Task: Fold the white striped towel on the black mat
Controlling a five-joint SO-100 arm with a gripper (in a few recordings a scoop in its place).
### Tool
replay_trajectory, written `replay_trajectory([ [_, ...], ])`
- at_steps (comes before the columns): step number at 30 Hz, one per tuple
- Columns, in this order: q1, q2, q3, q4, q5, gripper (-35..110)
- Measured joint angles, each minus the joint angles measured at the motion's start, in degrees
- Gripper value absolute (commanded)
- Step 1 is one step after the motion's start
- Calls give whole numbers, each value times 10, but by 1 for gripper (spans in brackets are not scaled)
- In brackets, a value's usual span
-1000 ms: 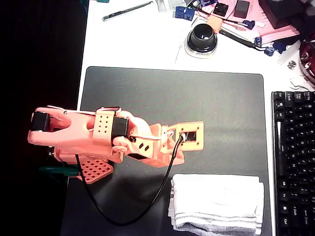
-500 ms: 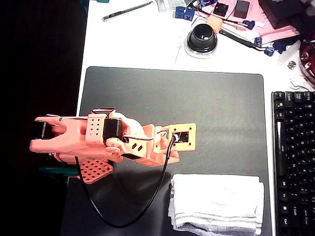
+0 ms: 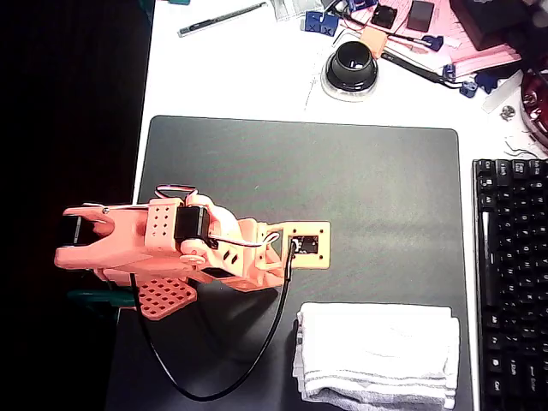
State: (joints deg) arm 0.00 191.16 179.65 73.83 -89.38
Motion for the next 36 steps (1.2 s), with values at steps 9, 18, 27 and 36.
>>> replay_trajectory([
  [9,0,0,0,20,21,1],
  [18,10,0,0,20,22,1],
  [27,8,0,0,20,22,1],
  [36,8,0,0,20,22,1],
])
